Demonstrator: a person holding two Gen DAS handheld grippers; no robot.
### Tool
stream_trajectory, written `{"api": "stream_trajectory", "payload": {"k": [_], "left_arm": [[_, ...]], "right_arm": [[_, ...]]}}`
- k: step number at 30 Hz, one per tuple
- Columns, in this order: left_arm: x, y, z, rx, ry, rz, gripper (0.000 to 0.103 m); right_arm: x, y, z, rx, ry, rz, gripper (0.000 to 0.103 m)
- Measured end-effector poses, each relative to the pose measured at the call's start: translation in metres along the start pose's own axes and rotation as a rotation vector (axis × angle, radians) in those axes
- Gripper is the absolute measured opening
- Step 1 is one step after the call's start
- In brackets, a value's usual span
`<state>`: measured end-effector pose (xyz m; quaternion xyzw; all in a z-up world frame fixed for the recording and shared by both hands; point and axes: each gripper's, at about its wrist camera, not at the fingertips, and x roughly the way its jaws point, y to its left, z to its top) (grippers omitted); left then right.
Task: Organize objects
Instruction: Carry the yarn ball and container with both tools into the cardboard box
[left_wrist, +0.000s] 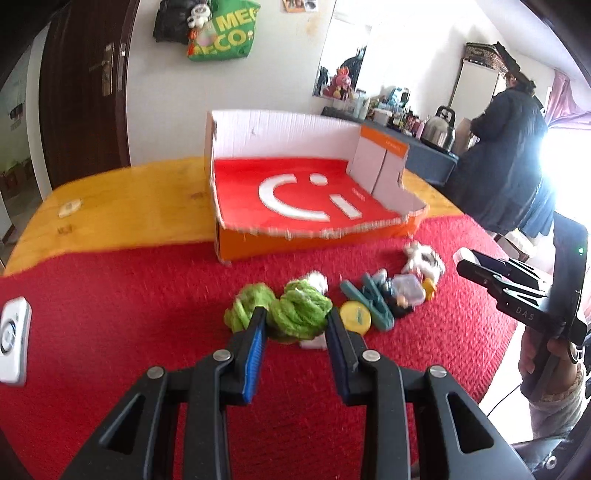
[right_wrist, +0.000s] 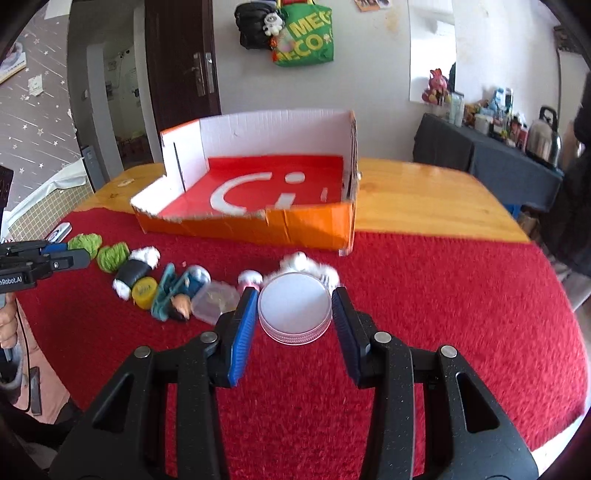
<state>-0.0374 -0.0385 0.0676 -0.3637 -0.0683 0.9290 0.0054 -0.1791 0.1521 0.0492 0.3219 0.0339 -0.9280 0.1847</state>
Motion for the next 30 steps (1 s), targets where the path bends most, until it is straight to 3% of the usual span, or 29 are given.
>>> {"api": "stream_trajectory", "payload": {"k": [6, 11, 22, 30], "left_arm": [[-0.002, 0.0, 0.037, 0.029, -0.068, 0.056, 0.033], [0.018, 0.009, 0.07, 0.057, -0.039, 0.064, 0.033], [0.09, 0.024, 0.101, 0.15, 0.192, 0.074, 0.033], [0.127, 0.027, 0.11, 0.206, 0.342, 0.043, 0.033]], "right_arm": [[0.005, 0.004, 0.039, -0.064, -0.052, 0.005, 0.039], [0.031, 0.0, 0.076, -0.1, -0.023, 0.034, 0.039], [0.115, -0.007, 0.109, -0.188, 0.223, 0.126, 0.039], [0.144, -0.009, 0.111, -0.238, 0.353, 0.165, 0.039]]}}
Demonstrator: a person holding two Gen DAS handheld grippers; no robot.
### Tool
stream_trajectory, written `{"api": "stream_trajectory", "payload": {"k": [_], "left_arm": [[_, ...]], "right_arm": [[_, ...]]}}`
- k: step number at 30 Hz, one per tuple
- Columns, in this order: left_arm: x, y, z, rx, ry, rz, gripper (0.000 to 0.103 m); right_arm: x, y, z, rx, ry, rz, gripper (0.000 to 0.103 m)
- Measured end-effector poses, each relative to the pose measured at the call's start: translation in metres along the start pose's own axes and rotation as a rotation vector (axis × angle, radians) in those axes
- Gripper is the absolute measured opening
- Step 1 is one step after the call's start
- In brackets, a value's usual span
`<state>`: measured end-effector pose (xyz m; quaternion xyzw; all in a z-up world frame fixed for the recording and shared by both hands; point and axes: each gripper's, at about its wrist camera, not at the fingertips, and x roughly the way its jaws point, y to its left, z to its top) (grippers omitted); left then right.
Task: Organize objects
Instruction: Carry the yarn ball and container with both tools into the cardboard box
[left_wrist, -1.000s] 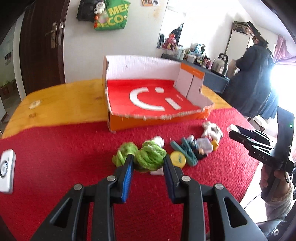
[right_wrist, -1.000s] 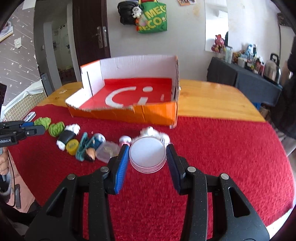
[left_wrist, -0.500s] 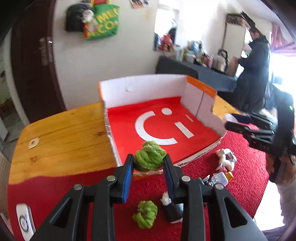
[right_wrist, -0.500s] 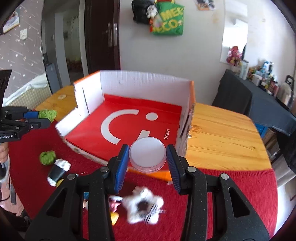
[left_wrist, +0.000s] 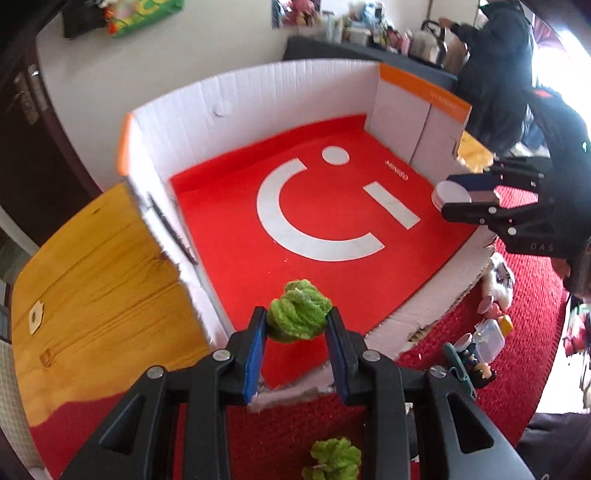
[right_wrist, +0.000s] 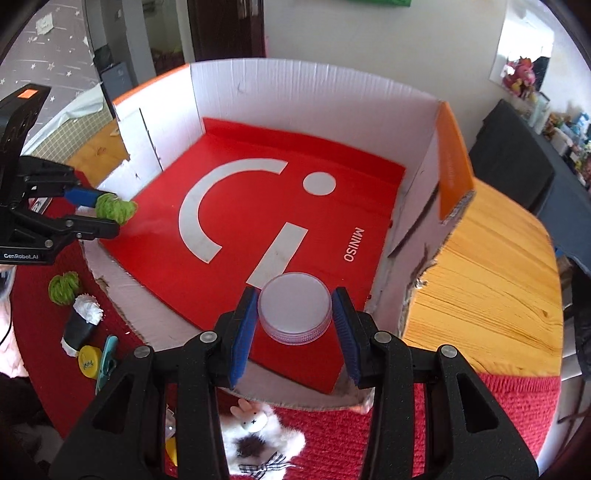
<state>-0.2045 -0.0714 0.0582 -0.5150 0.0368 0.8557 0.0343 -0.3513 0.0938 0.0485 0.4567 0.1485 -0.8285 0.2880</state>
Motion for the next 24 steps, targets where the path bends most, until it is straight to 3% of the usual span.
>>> {"api": "stream_trajectory", "payload": {"k": [9, 24], "left_arm": [[0.018, -0.007, 0.01, 0.101, 0.099, 0.038, 0.033], [0.009, -0.01, 0.006, 0.179, 0.132, 0.06, 0.034]], "right_arm": [[0.017, 0.003, 0.007, -0.084, 0.096, 0.022, 0.039], [0.023, -0.001, 0.01, -0.132, 0.161, 0.032, 0.04]]}}
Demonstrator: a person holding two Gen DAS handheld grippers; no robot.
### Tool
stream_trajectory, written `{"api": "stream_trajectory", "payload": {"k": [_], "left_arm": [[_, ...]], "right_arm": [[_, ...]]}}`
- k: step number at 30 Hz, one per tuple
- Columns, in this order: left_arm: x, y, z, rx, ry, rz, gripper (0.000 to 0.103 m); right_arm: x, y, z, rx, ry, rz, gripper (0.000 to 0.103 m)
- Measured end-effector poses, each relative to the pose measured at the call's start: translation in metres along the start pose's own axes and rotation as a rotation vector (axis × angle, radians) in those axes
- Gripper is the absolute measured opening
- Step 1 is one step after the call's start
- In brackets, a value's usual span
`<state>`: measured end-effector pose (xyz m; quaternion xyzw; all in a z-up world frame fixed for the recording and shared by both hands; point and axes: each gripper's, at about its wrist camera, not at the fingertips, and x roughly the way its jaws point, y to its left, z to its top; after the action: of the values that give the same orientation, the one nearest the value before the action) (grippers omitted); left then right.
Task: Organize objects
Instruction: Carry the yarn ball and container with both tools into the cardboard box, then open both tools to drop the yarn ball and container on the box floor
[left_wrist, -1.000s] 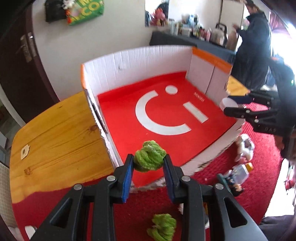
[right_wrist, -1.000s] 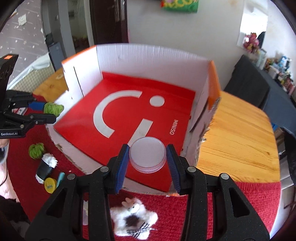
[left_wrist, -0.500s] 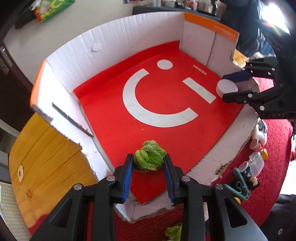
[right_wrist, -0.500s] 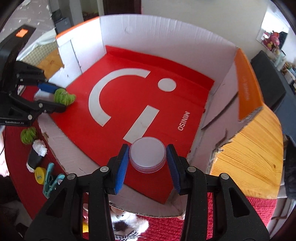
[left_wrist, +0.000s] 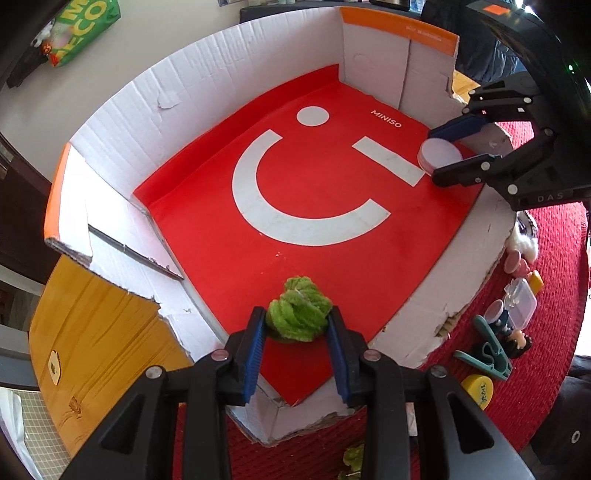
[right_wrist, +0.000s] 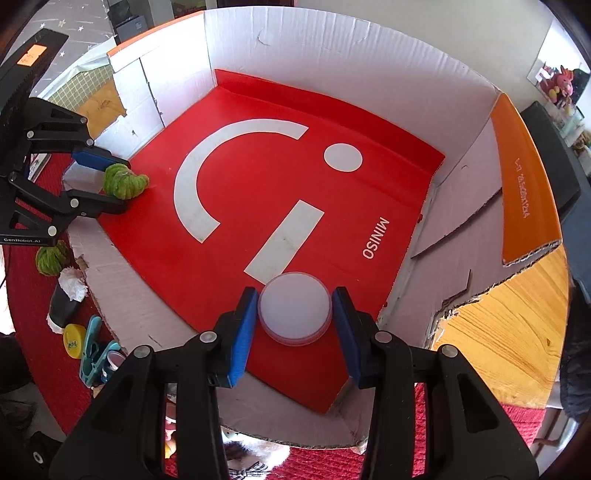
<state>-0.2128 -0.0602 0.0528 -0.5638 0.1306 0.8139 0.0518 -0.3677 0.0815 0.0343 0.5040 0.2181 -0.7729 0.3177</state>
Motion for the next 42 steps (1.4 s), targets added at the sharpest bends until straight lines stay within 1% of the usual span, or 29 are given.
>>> {"api": "stream_trajectory", "payload": {"k": [17, 21, 25, 28, 35, 42], "left_arm": [[-0.017, 0.003, -0.008, -0.01, -0.002, 0.009, 0.036], [-0.023, 0.004, -0.01, -0.014, -0.003, 0.009, 0.039], [-0.029, 0.006, -0.013, -0.016, -0.005, 0.01, 0.042], [-0.035, 0.008, -0.015, -0.025, -0.006, 0.012, 0.042], [-0.051, 0.013, -0.021, -0.04, -0.01, 0.013, 0.048], [-0.07, 0.017, -0.028, -0.047, -0.016, 0.016, 0.048]], "right_arm": [[-0.011, -0.006, -0.007, -0.018, 0.001, -0.012, 0.041], [-0.015, -0.009, -0.008, -0.017, 0.0, -0.013, 0.044], [-0.021, -0.013, -0.01, -0.014, -0.005, -0.005, 0.053], [-0.025, -0.014, -0.011, -0.02, -0.002, -0.002, 0.056], [-0.035, -0.018, -0.015, -0.03, -0.006, -0.008, 0.057], [-0.045, -0.023, -0.015, -0.029, -0.01, -0.014, 0.057]]}}
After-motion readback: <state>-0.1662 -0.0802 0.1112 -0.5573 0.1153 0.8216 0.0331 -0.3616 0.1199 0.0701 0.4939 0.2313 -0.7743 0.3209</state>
